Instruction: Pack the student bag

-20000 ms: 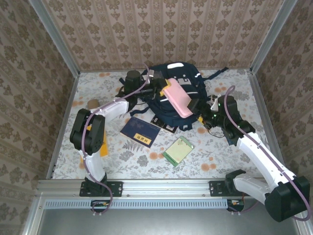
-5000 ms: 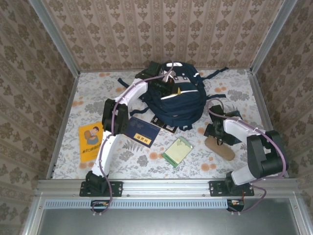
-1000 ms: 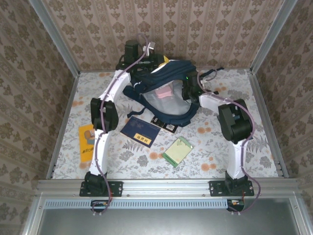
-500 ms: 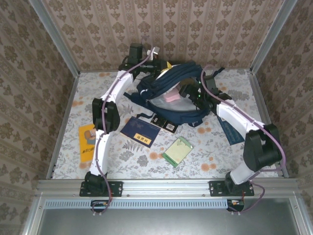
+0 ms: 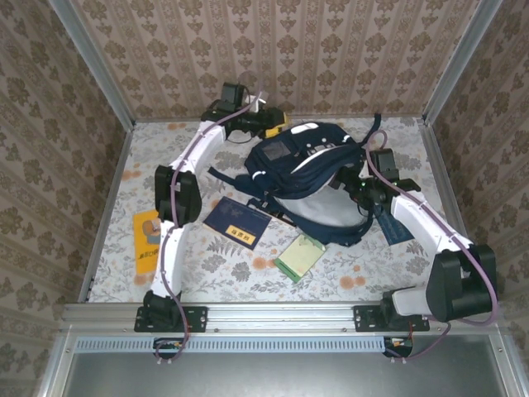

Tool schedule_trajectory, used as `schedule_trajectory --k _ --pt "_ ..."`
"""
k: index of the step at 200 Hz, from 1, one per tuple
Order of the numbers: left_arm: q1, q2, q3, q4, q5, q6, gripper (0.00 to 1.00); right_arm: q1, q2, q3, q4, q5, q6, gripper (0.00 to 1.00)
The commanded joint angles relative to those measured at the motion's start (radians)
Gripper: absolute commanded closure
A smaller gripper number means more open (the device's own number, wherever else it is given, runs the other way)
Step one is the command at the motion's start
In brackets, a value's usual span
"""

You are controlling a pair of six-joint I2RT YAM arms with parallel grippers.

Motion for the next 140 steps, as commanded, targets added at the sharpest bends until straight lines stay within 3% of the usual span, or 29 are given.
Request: schedule_trajectory --k 1,18,50,83,118,140 --pt "-0.003 -0.192 -0.068 -0.047 -0.105 0.065 0.42 0.007 0.063 0.022 0.031 -0.112 0.028 0.09" --pt "-0.005 -0.314 -0.166 -0.082 -0.190 0.111 0.39 0.022 0.135 0.076 0.029 -0.136 0.035 0.13" --pt "-0.021 -0.564 -0.459 -0.099 -0.317 0.163 0.38 0.058 0.193 0.170 -0.047 -0.029 -0.014 0.16" --pt "-0.052 -0.815 -0.809 -0.079 -0.372 0.186 0.35 0.078 0.228 0.185 -0.157 -0.048 -0.018 0.10" --pt "-0.119 -1.000 -1.109 -0.040 -0.377 0.178 0.33 0.081 0.081 -0.024 -0.114 -0.019 0.051 0.00" --pt "-0.142 -1.053 -1.226 -0.003 -0.344 0.168 0.33 0.080 -0.004 -0.146 0.061 -0.194 0.057 0.00"
